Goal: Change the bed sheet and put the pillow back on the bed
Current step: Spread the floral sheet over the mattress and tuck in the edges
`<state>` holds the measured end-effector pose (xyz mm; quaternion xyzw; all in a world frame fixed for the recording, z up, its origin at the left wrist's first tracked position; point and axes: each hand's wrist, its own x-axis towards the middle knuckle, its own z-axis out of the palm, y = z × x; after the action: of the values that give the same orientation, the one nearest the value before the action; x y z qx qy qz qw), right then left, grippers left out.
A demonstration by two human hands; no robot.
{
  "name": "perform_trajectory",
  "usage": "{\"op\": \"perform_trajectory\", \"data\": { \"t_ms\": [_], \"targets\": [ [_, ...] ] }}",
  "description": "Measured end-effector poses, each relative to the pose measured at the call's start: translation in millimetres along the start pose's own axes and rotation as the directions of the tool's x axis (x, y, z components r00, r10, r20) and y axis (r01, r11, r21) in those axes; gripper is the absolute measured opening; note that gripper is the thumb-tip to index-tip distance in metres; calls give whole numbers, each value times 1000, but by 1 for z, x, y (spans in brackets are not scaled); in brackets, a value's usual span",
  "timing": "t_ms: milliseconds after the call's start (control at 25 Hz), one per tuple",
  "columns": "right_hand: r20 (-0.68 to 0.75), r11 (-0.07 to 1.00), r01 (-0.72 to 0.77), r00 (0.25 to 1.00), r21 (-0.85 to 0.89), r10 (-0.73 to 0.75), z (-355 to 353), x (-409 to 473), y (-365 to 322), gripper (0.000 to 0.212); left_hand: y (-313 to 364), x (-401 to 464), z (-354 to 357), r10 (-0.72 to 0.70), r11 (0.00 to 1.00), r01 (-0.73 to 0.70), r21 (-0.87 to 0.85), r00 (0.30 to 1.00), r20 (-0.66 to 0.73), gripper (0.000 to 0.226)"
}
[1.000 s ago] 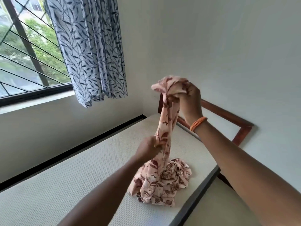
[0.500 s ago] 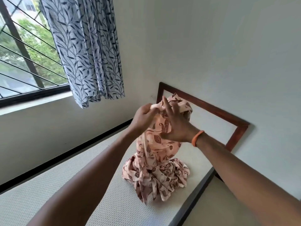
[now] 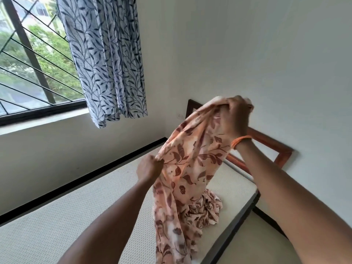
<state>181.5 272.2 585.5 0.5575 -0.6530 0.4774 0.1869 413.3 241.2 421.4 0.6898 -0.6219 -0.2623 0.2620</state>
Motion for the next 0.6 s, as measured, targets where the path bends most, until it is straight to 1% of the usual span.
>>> {"op": "perform_trajectory", "data": {
  "t_ms": [40, 80, 120, 160, 200, 240, 280, 320, 360, 400, 440, 480, 520, 560, 600],
  "targets": [
    [-43, 996, -92, 995, 3, 92, -8, 7, 14, 40, -24, 8, 1, -123, 992, 123, -4, 992, 41, 18],
    [-54, 982, -190, 980, -2, 189, -16, 9, 27, 38, -43, 16, 0, -218, 974, 221, -51, 974, 69, 18],
    [-10, 960, -280, 960, -6, 280, -21, 8, 39, 33, -56, 26, -1, -289, 944, 304, -127, 950, 121, 22],
    [82, 933, -360, 930, 1, 359, -22, 4, 47, 27, -60, 32, -2, -296, 917, 328, -229, 941, 163, 26],
    [232, 905, -426, 880, 2, 414, -22, -4, 50, 25, -50, 32, -4, -245, 901, 290, -323, 954, 174, 24],
    [427, 892, -452, 805, -7, 412, -21, -14, 46, 40, -29, 30, -8, -148, 896, 205, -394, 974, 170, 20],
    [608, 906, -422, 717, -9, 341, -16, -25, 39, 65, -2, 24, -15, -51, 886, 121, -447, 985, 166, 20],
    [743, 935, -355, 625, -3, 240, -10, -36, 28, 91, 29, 14, -24, 72, 866, 30, -499, 980, 184, 20],
    [833, 961, -275, 534, 9, 145, -3, -48, 15, 107, 60, 5, -31, 219, 848, -74, -525, 951, 220, 17],
    [878, 982, -186, 472, 14, 77, 3, -57, 1, 105, 85, -4, -39, 383, 822, -205, -531, 890, 248, 12],
    [892, 995, -99, 451, 11, 35, 10, -63, -8, 87, 103, -11, -46, 519, 797, -349, -493, 813, 264, 8],
    [868, 999, -47, 496, 25, 2, 14, -63, -14, 59, 116, -16, -55, 622, 764, -498, -411, 739, 260, 11],
    [813, 998, -33, 581, 49, -21, 13, -59, -18, 33, 113, -8, -60, 676, 736, -620, -272, 695, 244, 21],
    [746, 996, -27, 664, 83, -44, 9, -52, -15, 16, 108, -1, -66, 687, 722, -681, -118, 687, 238, 36],
    [661, 995, -13, 748, 95, -53, 5, -44, -7, 15, 95, 9, -70, 643, 733, -677, 66, 722, 255, 49]
  ]
}}
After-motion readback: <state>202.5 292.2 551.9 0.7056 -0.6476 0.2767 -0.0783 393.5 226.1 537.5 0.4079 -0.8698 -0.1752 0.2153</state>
